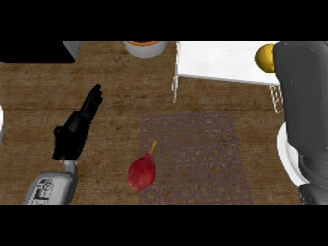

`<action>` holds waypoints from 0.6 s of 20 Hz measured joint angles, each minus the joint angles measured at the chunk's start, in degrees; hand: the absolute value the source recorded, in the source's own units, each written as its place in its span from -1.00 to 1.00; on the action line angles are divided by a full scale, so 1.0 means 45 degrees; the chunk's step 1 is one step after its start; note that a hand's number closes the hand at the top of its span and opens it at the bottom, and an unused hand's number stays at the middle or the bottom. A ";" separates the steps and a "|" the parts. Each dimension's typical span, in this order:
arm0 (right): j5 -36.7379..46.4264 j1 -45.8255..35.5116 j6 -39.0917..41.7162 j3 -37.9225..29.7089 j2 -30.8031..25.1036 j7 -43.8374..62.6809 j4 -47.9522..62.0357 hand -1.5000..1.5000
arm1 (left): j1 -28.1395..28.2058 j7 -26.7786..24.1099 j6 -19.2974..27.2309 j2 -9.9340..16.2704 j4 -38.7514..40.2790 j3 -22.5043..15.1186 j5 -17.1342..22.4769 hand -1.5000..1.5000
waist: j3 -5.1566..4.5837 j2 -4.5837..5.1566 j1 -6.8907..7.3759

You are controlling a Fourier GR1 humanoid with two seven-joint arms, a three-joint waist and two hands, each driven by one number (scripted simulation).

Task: Pick the lemon from the placemat and place it in the tiered shelf

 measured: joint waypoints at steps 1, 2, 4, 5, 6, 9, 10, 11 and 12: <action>-0.0047 -0.0147 -0.0089 -0.0123 -0.0065 0.0017 -0.0099 -1.00 | 0.0180 0.0071 -0.0017 -0.0012 -0.0256 -0.0086 -0.0016 0.00 | 0.0000 -0.0005 0.0026; -0.0145 -0.0187 -0.0193 -0.0244 -0.0092 0.0030 -0.0340 -1.00 | 0.0222 0.0175 -0.0072 0.0032 -0.0398 -0.0085 0.0016 0.00 | 0.0000 -0.0013 0.0023; -0.0198 -0.0416 -0.0388 -0.0507 -0.0143 0.0195 -0.0941 -1.00 | 0.0226 0.0239 -0.0087 0.0100 -0.0369 -0.0012 0.0029 0.00 | 0.0001 -0.0024 -0.0019; -0.0223 -0.0515 -0.0404 -0.0694 -0.0223 0.0329 -0.1272 -1.00 | 0.0165 0.0162 -0.0101 0.0114 -0.0244 0.0046 0.0060 0.00 | -0.0002 -0.0031 -0.0063; -0.0319 -0.0618 -0.0394 -0.0935 -0.0408 0.0411 -0.1571 -1.00 | 0.0217 0.0143 -0.0044 0.0065 -0.0286 -0.0013 -0.0002 0.00 | -0.0002 -0.0041 -0.0084; -0.0133 -0.0566 0.0034 -0.1361 -0.0742 0.1025 -0.2809 -1.00 | 0.0214 0.0219 -0.0007 0.0071 -0.0258 -0.0013 -0.0056 0.00 | -0.0003 -0.0074 -0.0182; -0.0197 -0.0469 0.0337 -0.1535 -0.0870 0.1272 -0.3363 -1.00 | 0.0188 0.0230 0.0084 0.0030 -0.0187 0.0009 -0.0094 0.00 | -0.0003 -0.0092 -0.0247; -0.0180 -0.0381 0.0626 -0.1680 -0.0969 0.1537 -0.3841 -1.00 | 0.0224 0.0015 0.0026 0.0104 -0.0020 0.0110 -0.0036 0.00 | -0.0004 -0.0095 -0.0272; -0.0200 -0.0195 0.0993 -0.1847 -0.1052 0.1805 -0.4370 -1.00 | 0.0124 -0.0001 0.0052 0.0092 0.0130 0.0149 -0.0037 0.00 | -0.0006 -0.0107 -0.0340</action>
